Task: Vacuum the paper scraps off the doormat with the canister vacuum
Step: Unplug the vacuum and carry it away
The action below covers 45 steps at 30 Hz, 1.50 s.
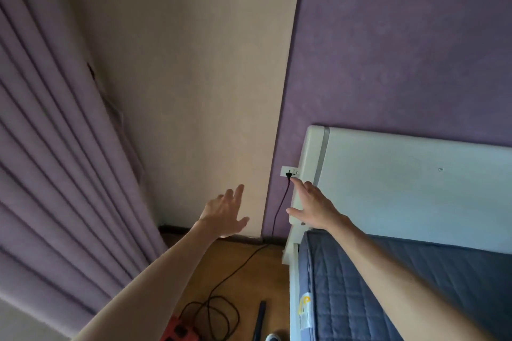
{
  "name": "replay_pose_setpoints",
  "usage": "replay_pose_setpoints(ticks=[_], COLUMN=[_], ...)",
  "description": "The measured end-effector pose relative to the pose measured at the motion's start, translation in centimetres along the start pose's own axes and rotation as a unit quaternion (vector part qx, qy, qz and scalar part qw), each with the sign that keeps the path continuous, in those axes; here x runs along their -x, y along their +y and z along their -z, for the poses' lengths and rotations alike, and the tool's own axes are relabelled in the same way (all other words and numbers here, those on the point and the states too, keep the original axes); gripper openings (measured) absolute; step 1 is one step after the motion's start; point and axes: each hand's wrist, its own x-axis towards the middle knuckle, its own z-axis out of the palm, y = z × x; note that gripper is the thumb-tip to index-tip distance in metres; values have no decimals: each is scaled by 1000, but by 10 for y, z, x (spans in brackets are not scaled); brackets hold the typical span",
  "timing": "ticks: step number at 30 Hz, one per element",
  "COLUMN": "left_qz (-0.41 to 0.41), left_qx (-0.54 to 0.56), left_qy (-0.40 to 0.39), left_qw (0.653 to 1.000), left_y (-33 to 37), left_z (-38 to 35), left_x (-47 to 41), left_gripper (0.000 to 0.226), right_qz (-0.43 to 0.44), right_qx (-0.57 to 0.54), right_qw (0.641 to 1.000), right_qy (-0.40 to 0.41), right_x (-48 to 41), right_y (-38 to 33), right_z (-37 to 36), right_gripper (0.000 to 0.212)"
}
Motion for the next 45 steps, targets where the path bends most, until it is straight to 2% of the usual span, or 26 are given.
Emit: replay_pose_setpoints(ticks=[7, 14, 23, 30, 34, 36, 40, 43, 45], left_qz=[-24, -8, 36, 84, 123, 139, 143, 146, 145], left_qx=[-14, 26, 104, 176, 242, 289, 361, 413, 445], left_qy=[-17, -50, -129, -199, -200, -194, -203, -210, -211], left_qw=[999, 998, 986, 960, 941, 927, 899, 874, 858], left_y=[23, 42, 50, 50, 54, 58, 65, 63, 64], left_z=[-23, -56, -119, -184, -222, -238, -272, -322, -350], left_x=[-73, -153, -227, -255, -272, -282, -304, -325, -336], left_gripper=[87, 84, 79, 71, 70, 70, 74, 80, 74], right_qz=[-29, -55, -92, -128, -158, -188, -283, -316, -327], right_qx=[-27, -93, -242, -297, -306, -321, -370, -353, -345], right_qw=[999, 994, 966, 946, 938, 927, 883, 879, 878], right_qy=[-6, -1, -10, -19, -29, -40, -55, -54, -54], right_x=[-44, -106, -180, -238, -265, -280, -304, -319, -328], right_y=[52, 99, 126, 127, 131, 135, 144, 154, 158], right_z=[-1, -8, -51, -101, -132, -146, -170, -188, -201], right_gripper=[81, 77, 63, 56, 61, 66, 73, 75, 75])
